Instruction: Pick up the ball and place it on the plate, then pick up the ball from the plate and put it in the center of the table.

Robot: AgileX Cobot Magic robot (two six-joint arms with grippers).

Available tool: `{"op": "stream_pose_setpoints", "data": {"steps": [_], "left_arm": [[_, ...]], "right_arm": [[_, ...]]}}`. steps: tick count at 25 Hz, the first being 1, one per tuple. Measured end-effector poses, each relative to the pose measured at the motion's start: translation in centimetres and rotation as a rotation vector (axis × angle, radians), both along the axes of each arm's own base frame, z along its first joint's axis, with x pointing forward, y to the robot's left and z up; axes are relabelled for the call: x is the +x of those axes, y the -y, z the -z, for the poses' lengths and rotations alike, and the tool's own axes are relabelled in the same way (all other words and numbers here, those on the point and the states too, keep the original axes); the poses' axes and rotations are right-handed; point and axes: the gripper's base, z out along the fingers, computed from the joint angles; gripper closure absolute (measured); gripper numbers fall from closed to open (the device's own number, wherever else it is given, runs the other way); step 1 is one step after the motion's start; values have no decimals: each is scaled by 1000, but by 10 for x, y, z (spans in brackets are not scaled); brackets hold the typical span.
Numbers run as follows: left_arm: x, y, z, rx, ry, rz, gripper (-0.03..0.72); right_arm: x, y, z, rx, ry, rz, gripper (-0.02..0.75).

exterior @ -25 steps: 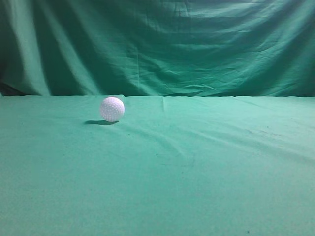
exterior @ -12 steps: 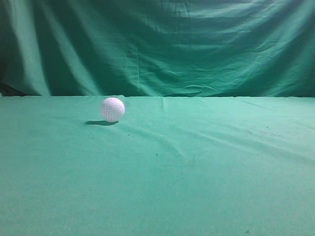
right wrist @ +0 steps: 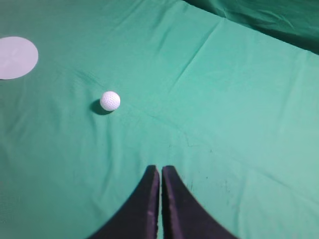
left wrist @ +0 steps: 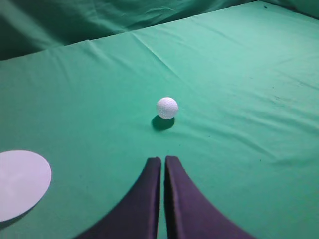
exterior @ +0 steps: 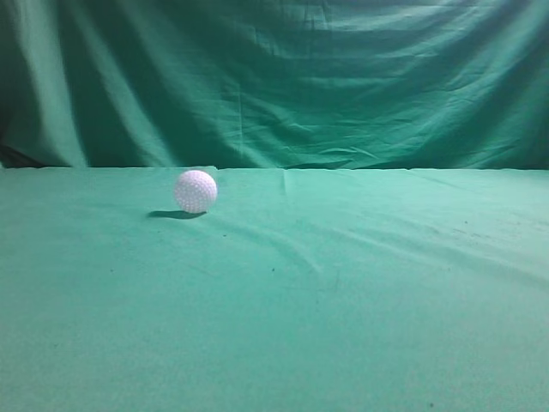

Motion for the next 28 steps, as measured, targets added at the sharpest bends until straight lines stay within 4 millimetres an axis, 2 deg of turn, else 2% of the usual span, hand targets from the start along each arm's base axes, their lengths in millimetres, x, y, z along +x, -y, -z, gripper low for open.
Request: {"op": "stream_pose_setpoints", "data": {"steps": [2, 8, 16, 20, 28], "left_arm": [[1, 0, 5, -4, -22, -9, 688], [3, -4, 7, 52, -1, -38, 688], [3, -5, 8, 64, 0, -41, 688], [3, -5, 8, 64, 0, -41, 688], [3, -5, 8, 64, 0, -41, 688]], "right_arm": [[-11, 9, 23, 19, 13, -5, 738], [-39, 29, 76, 116, 109, -32, 738], [-51, 35, 119, 221, 91, -22, 738], [-52, 33, 131, 246, 54, -20, 738], [-50, 31, 125, 308, 114, -33, 738]]}}
